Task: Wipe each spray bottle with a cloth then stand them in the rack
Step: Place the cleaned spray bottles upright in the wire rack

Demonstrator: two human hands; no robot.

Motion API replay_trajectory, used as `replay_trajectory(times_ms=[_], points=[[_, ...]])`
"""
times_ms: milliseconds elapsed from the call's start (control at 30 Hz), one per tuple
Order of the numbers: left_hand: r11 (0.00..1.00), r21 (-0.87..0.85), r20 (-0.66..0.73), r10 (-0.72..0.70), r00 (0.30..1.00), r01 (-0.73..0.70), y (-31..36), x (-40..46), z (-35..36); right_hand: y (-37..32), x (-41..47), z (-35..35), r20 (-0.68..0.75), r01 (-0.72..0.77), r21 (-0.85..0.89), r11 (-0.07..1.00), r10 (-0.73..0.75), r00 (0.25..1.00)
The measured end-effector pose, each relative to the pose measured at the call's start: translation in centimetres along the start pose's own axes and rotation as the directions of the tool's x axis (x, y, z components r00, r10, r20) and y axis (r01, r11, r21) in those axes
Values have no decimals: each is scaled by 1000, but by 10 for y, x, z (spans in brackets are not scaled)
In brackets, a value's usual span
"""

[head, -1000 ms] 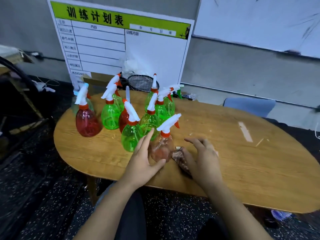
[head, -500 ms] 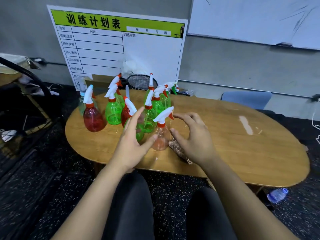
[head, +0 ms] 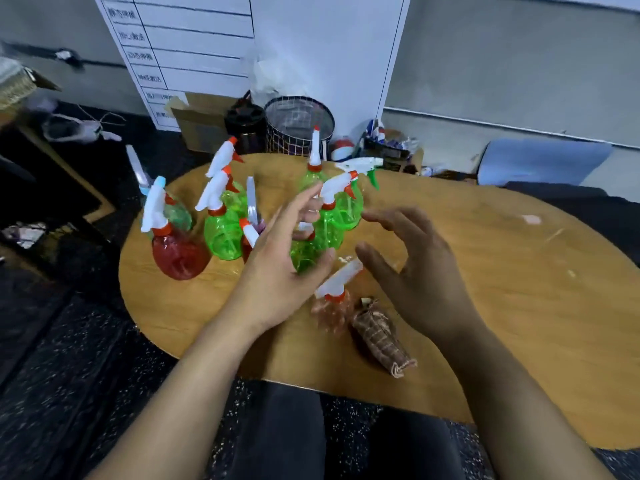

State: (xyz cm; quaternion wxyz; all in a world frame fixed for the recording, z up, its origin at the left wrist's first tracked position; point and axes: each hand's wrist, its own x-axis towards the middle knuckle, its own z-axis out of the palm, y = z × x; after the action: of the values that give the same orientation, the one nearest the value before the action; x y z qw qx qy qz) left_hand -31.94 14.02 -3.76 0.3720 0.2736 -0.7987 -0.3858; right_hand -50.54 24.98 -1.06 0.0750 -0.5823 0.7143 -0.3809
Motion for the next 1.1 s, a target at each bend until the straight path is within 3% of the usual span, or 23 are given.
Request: replay_trajectory(times_ms=[367,567,867,1100], points=[[946,-45,105,-316,943,322,100,41,-73,-86,52,-77,179,-176,-23,984,177,968],[923,-60,127,-371,920,380,149,38,-124,-151,46,-106,224,-184,-130,974,210,952],[883,-70,205,-442,873,464,124,16,-149,-167,28,-92,230,-260,-174,950,296,927],[794,-58,214,-581,785,604,92,3,-136,-143,30,-65,404,-274,-280,920,372,836]])
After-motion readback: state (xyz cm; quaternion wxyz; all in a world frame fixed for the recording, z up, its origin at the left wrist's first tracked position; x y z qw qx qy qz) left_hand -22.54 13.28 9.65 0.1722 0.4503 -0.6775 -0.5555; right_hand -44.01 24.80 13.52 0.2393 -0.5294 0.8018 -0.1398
